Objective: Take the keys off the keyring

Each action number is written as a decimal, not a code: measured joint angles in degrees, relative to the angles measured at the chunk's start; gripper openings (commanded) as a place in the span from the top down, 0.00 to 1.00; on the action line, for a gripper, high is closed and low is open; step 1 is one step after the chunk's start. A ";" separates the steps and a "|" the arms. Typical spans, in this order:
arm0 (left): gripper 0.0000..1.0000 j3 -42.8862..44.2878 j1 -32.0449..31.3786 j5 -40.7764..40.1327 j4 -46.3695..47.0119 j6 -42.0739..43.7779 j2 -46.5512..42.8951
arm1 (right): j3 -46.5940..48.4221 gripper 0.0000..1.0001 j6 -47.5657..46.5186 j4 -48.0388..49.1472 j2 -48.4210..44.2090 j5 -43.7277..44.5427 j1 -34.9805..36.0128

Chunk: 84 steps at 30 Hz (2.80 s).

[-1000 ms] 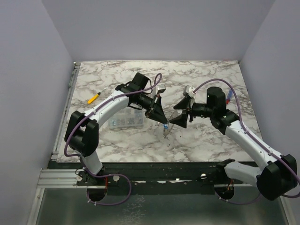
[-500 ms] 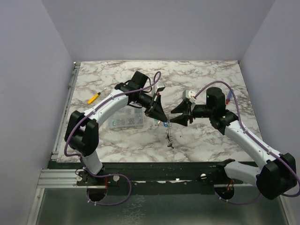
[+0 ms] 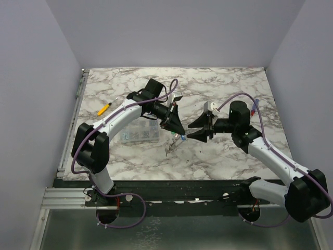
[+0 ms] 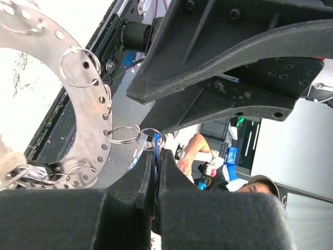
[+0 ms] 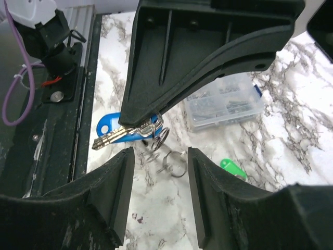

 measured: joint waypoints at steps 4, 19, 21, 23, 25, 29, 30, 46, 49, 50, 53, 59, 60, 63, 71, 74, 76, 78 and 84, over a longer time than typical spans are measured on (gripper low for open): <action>1.00 0.00 0.04 0.02 -0.02 0.00 0.00 | 0.00 0.50 2.56 3.89 0.39 0.24 0.39; 1.00 0.00 0.63 0.22 -0.83 0.04 -0.07 | 0.00 0.48 3.32 5.29 1.75 0.90 2.34; 1.00 0.00 0.66 0.22 -0.83 0.04 -0.07 | 0.00 0.46 3.15 5.29 1.75 1.01 2.36; 1.00 0.00 0.68 0.22 -0.92 0.04 -0.07 | 0.00 0.40 3.02 5.29 1.75 1.27 2.56; 1.00 0.00 0.72 0.26 -0.96 0.07 -0.07 | 0.00 0.36 2.86 5.31 1.81 1.51 2.71; 1.00 0.00 0.66 0.92 -0.70 0.04 -0.07 | -0.52 0.36 2.69 5.60 2.25 1.60 3.41; 1.00 0.00 0.61 1.01 -0.59 0.04 -0.07 | -0.68 0.38 2.64 5.57 2.29 1.60 3.58; 1.00 0.00 1.07 0.94 -0.07 0.24 -0.07 | -1.33 0.99 2.40 7.04 2.80 4.72 3.82; 1.00 0.00 2.05 0.79 -0.11 0.31 -0.07 | -1.27 0.99 1.60 6.56 2.67 5.79 4.04; 1.00 0.00 2.80 0.57 -0.09 0.39 -0.07 | -1.25 0.99 1.16 6.40 2.51 6.10 4.07; 1.00 -0.20 4.72 -0.13 -0.09 0.46 -0.07 | -0.98 0.99 -0.35 5.68 1.68 7.17 4.09; 1.00 -3.10 6.01 -1.31 0.63 -0.09 -0.48 | -0.72 0.99 -2.25 4.92 0.94 8.00 4.33; 1.00 -4.07 6.01 -1.49 0.81 -0.37 -0.72 | -0.72 0.99 -2.25 4.66 0.92 8.00 4.42; 1.00 -5.05 5.99 -1.62 0.83 -0.92 -0.85 | -0.72 0.99 -2.25 4.07 0.96 7.98 4.57; 1.00 -2.73 5.20 -2.10 1.14 -1.07 -1.20 | -0.72 0.76 -3.74 3.89 2.01 7.93 4.50; 1.00 -2.78 3.98 -2.19 1.14 -0.87 -1.60 | -0.72 0.71 -4.24 3.21 2.51 8.00 4.46; 1.00 -2.99 3.63 -2.14 1.11 -0.83 -1.64 | -0.72 0.68 -4.61 3.04 2.86 8.09 4.44; 1.00 -3.26 3.34 -2.16 1.05 -0.79 -1.62 | -0.72 0.67 -4.83 2.89 3.21 8.35 4.44; 1.00 -3.23 3.30 -2.16 1.03 -0.59 -1.53 | -0.68 0.51 -5.09 2.16 3.50 8.79 4.44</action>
